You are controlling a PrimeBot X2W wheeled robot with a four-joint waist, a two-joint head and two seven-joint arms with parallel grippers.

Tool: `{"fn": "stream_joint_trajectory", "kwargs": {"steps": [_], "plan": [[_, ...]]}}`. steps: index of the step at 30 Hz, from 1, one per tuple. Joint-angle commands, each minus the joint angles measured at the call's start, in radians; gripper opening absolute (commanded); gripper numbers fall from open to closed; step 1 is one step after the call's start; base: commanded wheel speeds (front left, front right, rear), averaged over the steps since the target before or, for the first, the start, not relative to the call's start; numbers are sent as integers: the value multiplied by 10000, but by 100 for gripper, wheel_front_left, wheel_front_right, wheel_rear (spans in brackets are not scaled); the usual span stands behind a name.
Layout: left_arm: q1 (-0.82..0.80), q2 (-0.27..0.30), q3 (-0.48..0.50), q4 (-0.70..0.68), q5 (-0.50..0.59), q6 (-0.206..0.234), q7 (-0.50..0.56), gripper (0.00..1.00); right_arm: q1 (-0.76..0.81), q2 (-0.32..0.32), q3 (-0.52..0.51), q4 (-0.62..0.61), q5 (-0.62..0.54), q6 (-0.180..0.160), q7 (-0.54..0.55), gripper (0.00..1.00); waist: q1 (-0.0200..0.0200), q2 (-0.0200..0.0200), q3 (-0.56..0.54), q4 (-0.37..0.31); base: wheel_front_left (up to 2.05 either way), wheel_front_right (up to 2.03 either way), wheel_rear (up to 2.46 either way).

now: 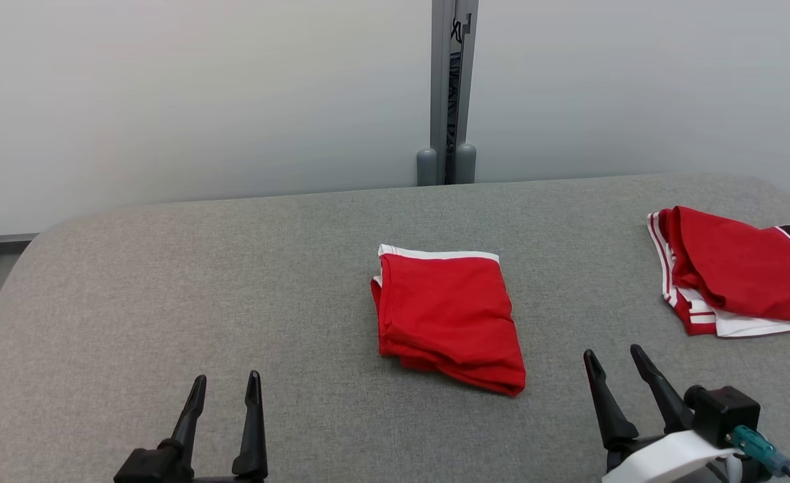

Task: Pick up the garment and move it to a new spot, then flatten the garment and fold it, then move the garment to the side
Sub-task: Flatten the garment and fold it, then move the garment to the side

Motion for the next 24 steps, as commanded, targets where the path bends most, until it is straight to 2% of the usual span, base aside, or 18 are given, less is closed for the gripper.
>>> {"fn": "stream_joint_trajectory", "kwargs": {"steps": [1,24], "plan": [[153,41,91,-83,325,-110,-42,100,214,-3,-131,-120,-126,-1,-37,100,0,-1,-31,13,0,0,0],[596,41,218,-11,735,-261,-42,100,727,326,-556,52,-913,-1,-40,100,0,-1,-240,334,0,0,0]]}}
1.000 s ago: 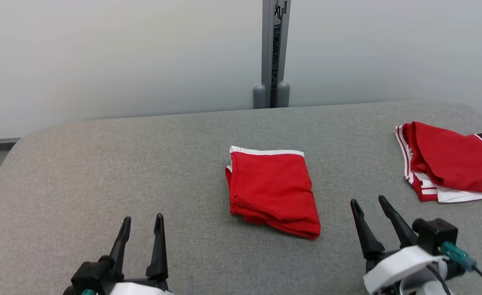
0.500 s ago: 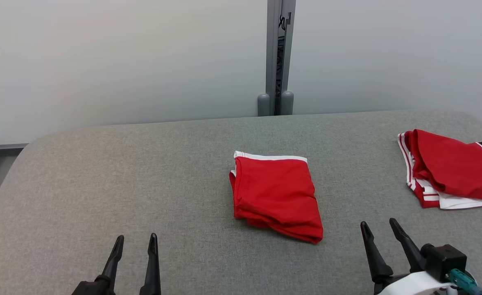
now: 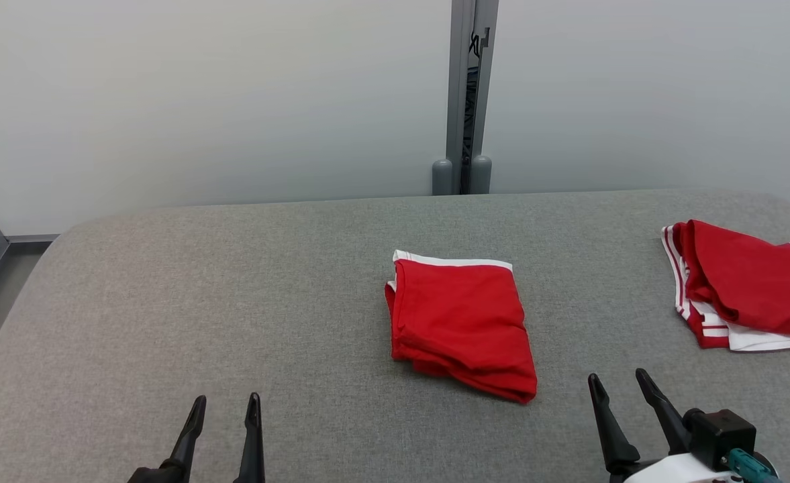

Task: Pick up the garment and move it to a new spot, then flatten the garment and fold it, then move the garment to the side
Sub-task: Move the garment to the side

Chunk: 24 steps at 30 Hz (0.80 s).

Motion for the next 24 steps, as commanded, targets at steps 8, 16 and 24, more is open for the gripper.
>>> {"fn": "stream_joint_trajectory", "kwargs": {"steps": [8,16,24], "plan": [[-29,39,31,91,85,-136,-42,100,-207,106,59,363,-48,-1,-40,100,0,-1,33,63,0,0,0],[-264,39,-143,196,220,-204,-42,100,-1123,196,404,1780,1208,-1,-40,100,0,-1,324,351,0,0,0],[-526,39,-424,237,267,-251,-43,100,-2793,66,507,3607,3617,-1,-39,100,0,-1,723,1063,0,0,0]]}}
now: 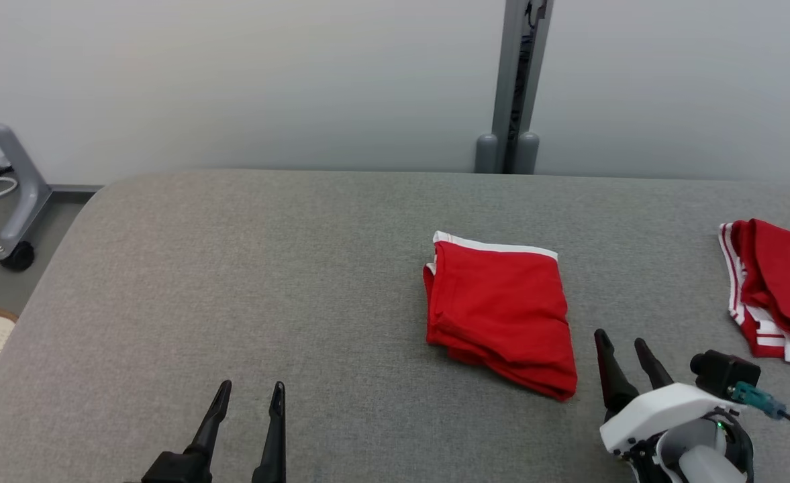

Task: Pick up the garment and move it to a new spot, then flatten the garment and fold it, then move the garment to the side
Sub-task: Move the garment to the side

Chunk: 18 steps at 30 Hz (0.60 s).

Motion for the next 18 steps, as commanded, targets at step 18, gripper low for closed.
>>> {"fn": "stream_joint_trajectory", "kwargs": {"steps": [18], "plan": [[-1078,36,-900,77,-194,187,-42,100,-2556,-1009,1414,3365,2769,0,531,100,0,-1,1323,1782,0,0,0]]}}
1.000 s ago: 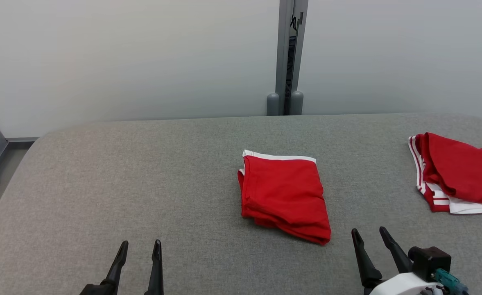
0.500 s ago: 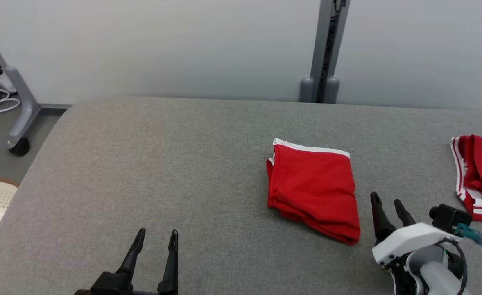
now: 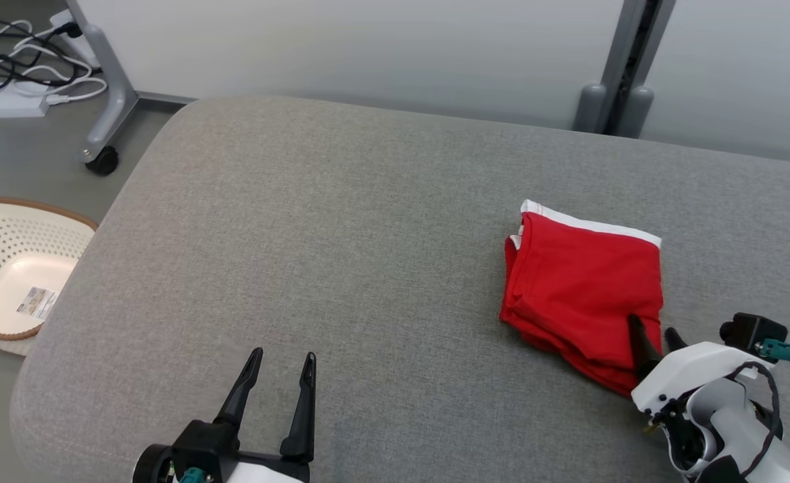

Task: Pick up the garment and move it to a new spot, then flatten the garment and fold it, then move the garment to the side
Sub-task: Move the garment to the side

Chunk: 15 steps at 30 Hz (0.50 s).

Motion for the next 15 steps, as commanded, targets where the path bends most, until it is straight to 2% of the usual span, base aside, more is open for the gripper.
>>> {"fn": "stream_joint_trajectory", "kwargs": {"steps": [1,6,7,9,10,15], "plan": [[-231,37,12,-19,-82,77,-43,100,-125,-27,168,102,108,-1,94,100,0,0,96,119,0,0,0],[-256,37,-4,-19,-95,129,-43,100,-138,11,745,550,334,-1,319,100,0,0,123,174,0,0,0],[-273,36,-3,-21,-100,145,-43,100,-159,20,837,610,376,-1,314,64,0,0,120,172,0,0,0],[-305,36,3,-15,-102,153,-43,100,-193,5,1019,649,435,-1,256,7,0,0,110,161,0,0,0],[-320,37,10,-13,-102,160,-45,100,-216,-17,1130,643,451,-1,191,0,0,0,107,153,0,0,0],[-341,36,62,-67,-107,199,-43,100,-479,-266,1485,654,470,-1,-188,0,0,0,81,78,0,0,0]]}}
